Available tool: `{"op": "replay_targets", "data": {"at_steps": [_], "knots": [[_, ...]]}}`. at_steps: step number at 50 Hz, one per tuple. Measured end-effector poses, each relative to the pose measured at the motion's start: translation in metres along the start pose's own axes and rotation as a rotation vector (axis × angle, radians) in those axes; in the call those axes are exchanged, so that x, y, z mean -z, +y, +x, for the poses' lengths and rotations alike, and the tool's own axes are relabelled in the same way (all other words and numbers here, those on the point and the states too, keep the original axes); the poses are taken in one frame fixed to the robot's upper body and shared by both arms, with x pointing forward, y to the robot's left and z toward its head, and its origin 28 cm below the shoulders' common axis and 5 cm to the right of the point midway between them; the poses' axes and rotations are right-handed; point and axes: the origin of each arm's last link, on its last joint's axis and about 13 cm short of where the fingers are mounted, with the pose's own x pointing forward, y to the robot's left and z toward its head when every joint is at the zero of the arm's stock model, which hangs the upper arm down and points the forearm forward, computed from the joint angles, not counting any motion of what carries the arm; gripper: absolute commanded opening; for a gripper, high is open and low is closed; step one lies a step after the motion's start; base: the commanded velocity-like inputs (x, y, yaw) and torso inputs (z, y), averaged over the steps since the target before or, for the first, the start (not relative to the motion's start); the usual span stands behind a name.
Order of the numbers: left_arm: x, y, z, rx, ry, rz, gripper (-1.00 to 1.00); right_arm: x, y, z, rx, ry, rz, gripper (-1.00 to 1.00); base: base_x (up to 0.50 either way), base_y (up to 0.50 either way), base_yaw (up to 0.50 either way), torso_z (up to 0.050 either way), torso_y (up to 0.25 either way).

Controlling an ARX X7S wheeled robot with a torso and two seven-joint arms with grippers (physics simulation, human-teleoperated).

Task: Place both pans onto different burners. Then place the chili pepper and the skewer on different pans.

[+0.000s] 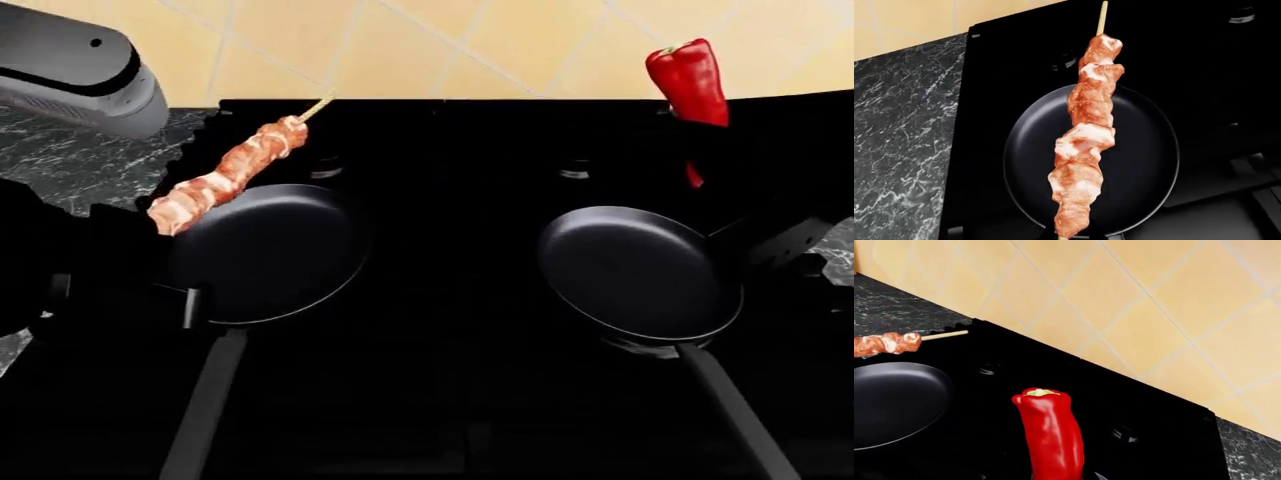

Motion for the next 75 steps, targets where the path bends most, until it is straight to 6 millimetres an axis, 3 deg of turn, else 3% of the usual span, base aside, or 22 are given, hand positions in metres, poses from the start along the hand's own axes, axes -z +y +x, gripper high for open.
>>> {"op": "replay_targets", "data": {"at_steps": [37,75], "knots": [[-0.002,0.006,0.024,0.031,0.131,0.017,-1.0,0.0,0.0,0.0,-0.003,0.003,-0.001,-1.0,0.0,0.0,0.0,0.0,0.0],[-0.011,0.015,0.076,0.027,0.218,-0.03,-1.0,0.005,-0.002,0.001,-0.002,0.012,0.007,-1.0,0.0,0.0,0.0,0.0,0.0]]}}
